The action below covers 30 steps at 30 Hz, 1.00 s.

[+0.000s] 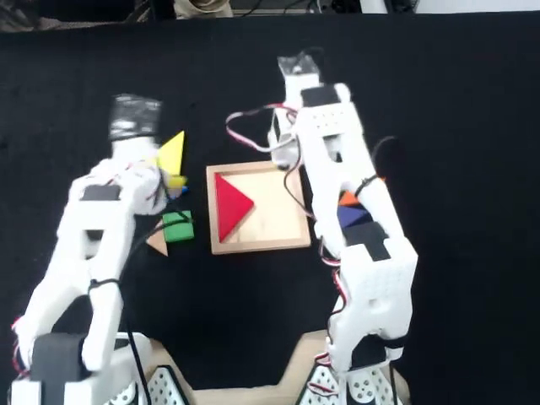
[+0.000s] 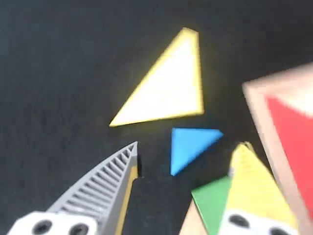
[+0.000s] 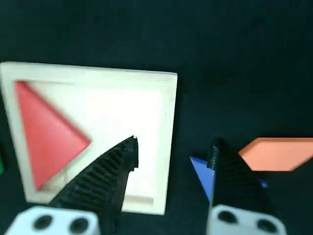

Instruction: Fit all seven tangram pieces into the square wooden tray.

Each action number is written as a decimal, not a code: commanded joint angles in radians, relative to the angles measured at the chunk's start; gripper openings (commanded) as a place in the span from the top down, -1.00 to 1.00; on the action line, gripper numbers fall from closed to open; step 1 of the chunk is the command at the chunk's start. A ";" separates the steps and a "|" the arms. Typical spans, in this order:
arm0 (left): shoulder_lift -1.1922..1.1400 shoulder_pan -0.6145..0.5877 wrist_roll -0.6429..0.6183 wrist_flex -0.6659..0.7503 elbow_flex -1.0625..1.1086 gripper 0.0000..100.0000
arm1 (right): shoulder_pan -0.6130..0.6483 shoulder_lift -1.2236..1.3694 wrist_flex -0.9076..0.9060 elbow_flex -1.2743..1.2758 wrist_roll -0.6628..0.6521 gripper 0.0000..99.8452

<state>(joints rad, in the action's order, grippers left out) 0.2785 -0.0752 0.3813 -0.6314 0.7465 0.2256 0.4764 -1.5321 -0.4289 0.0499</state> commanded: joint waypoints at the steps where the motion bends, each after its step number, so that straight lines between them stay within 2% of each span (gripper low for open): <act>1: -0.055 0.028 0.132 -0.078 -0.189 0.52 | -0.054 -0.064 -0.143 -0.216 -0.072 0.53; 4: -0.166 0.024 0.138 -0.160 -0.343 0.50 | -0.161 -0.064 -0.170 -0.286 -0.100 0.53; 8: -0.354 -0.018 0.141 -0.328 -0.627 0.31 | -0.276 -0.054 -0.095 -0.251 -0.089 0.53; 14: -0.658 -0.018 0.350 -0.569 -1.018 0.30 | -0.279 -0.062 0.094 -0.027 -0.089 0.53; 23: -0.997 -0.021 0.468 -0.623 -1.351 0.30 | -0.282 -0.061 0.216 0.091 -0.087 0.53; 30: -1.103 -0.028 0.512 -0.675 -1.460 0.30 | -0.282 -0.056 0.229 0.088 -0.087 0.53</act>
<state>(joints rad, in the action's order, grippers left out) -0.8247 -0.0890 0.8600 -1.2774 -0.6252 -0.0445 0.4764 -1.3172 -0.3291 -0.0330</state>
